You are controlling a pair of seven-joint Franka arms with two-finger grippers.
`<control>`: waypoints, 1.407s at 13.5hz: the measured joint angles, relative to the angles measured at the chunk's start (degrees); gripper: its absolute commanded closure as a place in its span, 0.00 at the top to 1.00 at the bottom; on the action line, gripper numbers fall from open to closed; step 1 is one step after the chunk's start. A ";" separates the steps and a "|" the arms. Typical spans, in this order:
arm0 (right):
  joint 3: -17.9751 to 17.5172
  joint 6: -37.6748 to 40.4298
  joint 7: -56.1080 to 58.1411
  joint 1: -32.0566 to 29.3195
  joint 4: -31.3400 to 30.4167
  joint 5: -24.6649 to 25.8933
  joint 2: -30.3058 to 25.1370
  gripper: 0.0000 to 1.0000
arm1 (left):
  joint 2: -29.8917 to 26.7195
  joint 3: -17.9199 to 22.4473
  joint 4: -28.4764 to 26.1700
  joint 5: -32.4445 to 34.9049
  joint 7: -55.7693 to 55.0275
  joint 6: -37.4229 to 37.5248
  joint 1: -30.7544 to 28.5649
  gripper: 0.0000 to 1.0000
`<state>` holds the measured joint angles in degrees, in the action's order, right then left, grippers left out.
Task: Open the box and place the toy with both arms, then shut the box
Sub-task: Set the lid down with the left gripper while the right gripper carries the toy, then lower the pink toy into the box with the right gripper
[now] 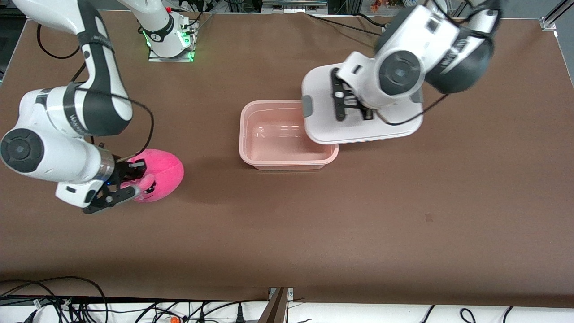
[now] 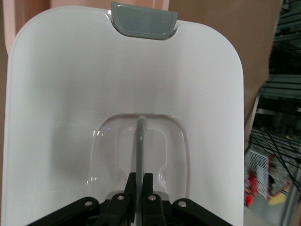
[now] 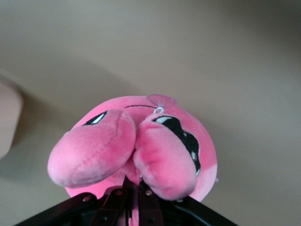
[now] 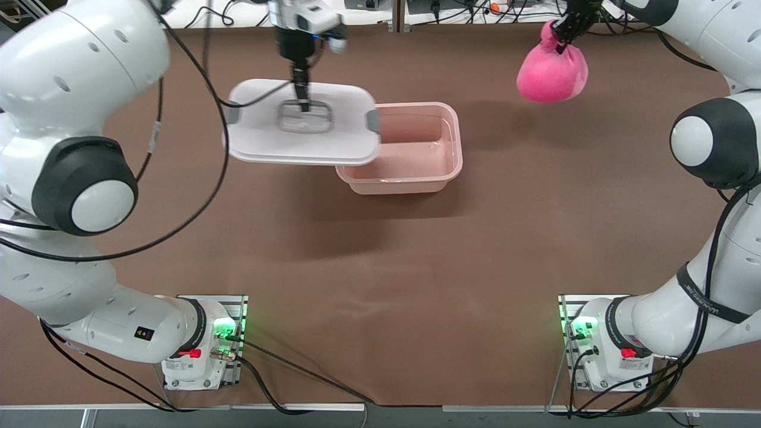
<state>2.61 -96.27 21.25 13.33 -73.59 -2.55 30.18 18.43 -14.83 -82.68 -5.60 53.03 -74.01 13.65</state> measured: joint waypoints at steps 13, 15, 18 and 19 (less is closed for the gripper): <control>-5.77 4.81 11.26 28.51 4.85 6.05 -0.16 0.00 | 0.87 0.37 2.31 9.20 9.31 4.92 -7.97 0.00; -5.69 5.01 12.15 28.96 4.82 6.26 -0.08 0.00 | 0.90 0.35 2.31 9.20 9.35 4.92 -7.96 0.00; -5.69 4.72 11.68 30.67 3.55 8.24 1.46 0.00 | 0.94 0.34 2.32 9.20 9.39 4.92 -7.87 0.00; -5.68 3.94 11.08 31.34 3.03 8.65 2.71 0.00 | 0.95 0.32 2.33 9.20 9.40 4.92 -7.81 0.00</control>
<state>-3.07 -92.34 32.33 44.66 -70.56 6.10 32.89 19.38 -14.51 -80.35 3.61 62.43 -69.09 5.84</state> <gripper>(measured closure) 0.934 0.930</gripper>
